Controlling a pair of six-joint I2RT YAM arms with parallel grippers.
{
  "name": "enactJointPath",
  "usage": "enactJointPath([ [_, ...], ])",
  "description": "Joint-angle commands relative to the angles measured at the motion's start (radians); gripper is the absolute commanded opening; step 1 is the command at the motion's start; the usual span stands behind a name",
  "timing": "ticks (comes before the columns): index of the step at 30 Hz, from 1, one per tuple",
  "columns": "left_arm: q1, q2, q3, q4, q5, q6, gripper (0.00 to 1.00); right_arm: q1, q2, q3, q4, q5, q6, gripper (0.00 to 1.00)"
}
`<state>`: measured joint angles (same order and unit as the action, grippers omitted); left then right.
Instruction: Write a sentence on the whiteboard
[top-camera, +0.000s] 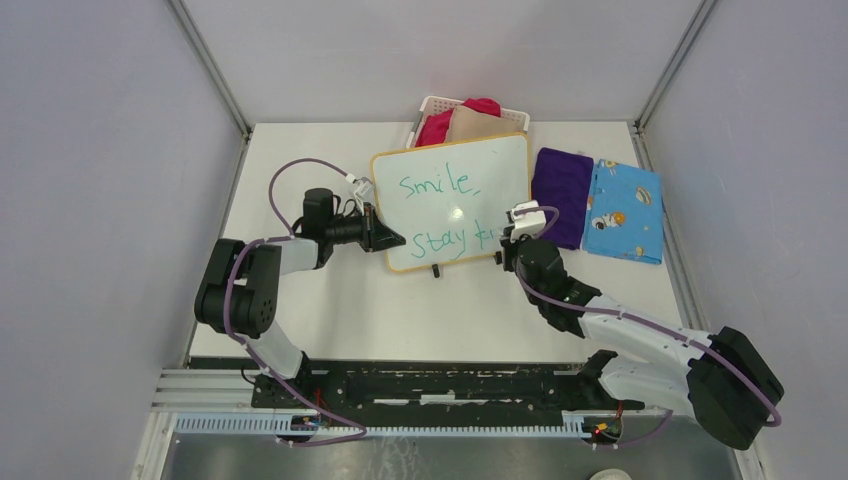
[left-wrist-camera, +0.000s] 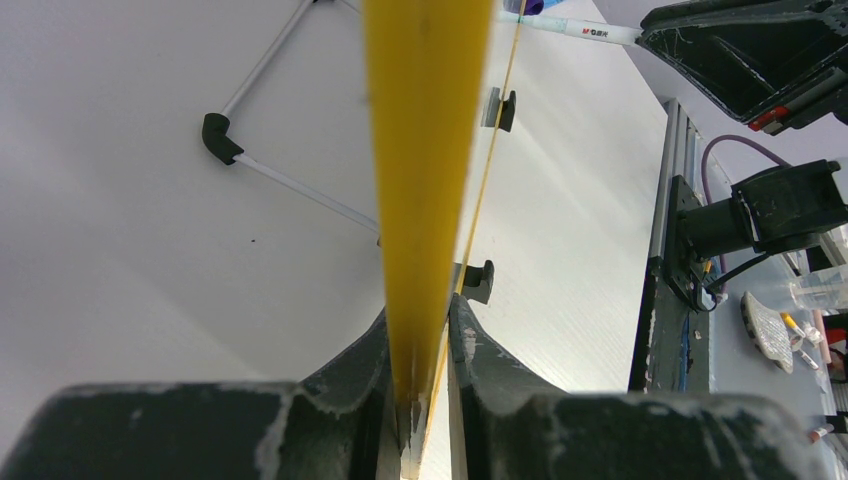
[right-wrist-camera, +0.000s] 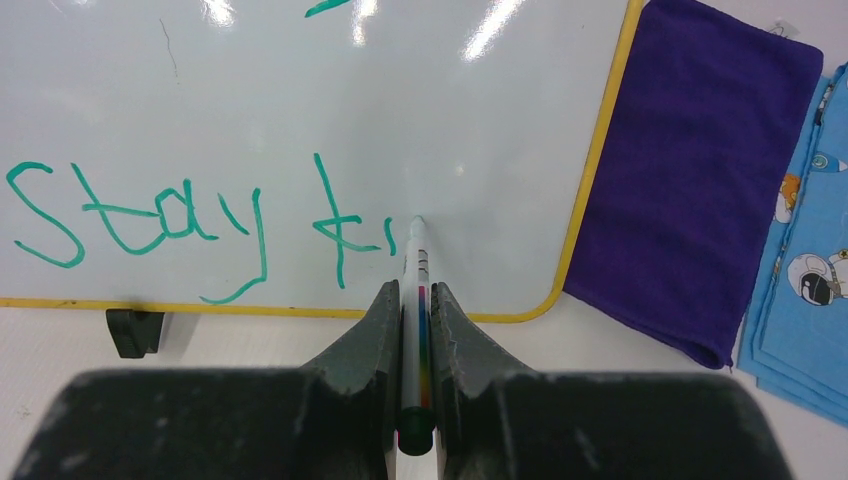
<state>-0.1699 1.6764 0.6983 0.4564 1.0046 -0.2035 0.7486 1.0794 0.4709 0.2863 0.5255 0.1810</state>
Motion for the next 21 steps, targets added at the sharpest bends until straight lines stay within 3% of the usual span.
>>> enactJointPath([
  [1,-0.025,0.048,-0.01,-0.148,-0.103,0.059,0.02,-0.006,0.01,-0.013,0.043,0.009,0.017,0.0],
  [21,-0.025,0.048,-0.01,-0.148,-0.103,0.059,0.02,-0.006,-0.015,-0.069,0.005,-0.024,0.05,0.0],
])
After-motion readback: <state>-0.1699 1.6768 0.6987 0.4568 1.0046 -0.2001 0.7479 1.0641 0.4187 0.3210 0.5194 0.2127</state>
